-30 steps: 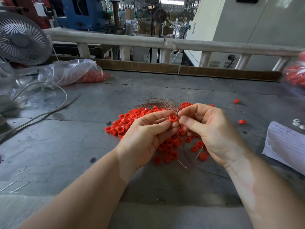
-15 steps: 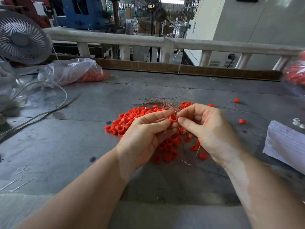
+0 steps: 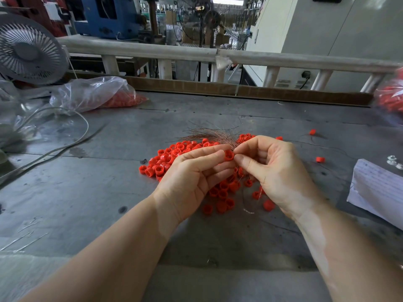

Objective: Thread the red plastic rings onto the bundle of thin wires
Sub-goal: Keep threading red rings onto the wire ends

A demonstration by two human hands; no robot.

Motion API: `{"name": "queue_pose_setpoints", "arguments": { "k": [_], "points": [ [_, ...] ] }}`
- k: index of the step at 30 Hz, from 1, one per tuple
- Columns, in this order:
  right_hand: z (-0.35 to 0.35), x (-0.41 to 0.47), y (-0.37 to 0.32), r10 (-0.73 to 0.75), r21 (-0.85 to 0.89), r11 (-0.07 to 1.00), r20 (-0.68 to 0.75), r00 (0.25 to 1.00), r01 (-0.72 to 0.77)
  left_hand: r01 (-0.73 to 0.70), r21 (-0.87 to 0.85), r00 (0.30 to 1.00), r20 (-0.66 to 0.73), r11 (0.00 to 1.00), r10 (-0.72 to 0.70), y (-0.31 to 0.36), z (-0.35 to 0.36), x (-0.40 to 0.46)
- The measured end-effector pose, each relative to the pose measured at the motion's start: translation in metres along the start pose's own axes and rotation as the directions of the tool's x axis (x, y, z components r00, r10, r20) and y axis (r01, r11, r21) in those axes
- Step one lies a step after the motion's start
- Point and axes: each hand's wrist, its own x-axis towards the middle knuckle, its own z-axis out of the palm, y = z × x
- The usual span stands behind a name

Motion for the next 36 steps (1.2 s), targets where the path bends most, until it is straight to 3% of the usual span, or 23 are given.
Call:
{"name": "queue_pose_setpoints", "arguments": {
  "k": [18,36],
  "points": [
    [0.0002,-0.0008,-0.0029,-0.061,-0.042,0.997,-0.015,0.998,0.06,-0.103,0.043,0.995,0.001,0.994,0.103,-0.0023,0.0024,-0.0012],
    [-0.0014,-0.0006,-0.003,-0.038,0.006,0.999,-0.024,0.999,0.039,-0.019,-0.04,0.998,0.064,0.999,0.021,-0.0005,-0.0014,0.0015]
  ]
}}
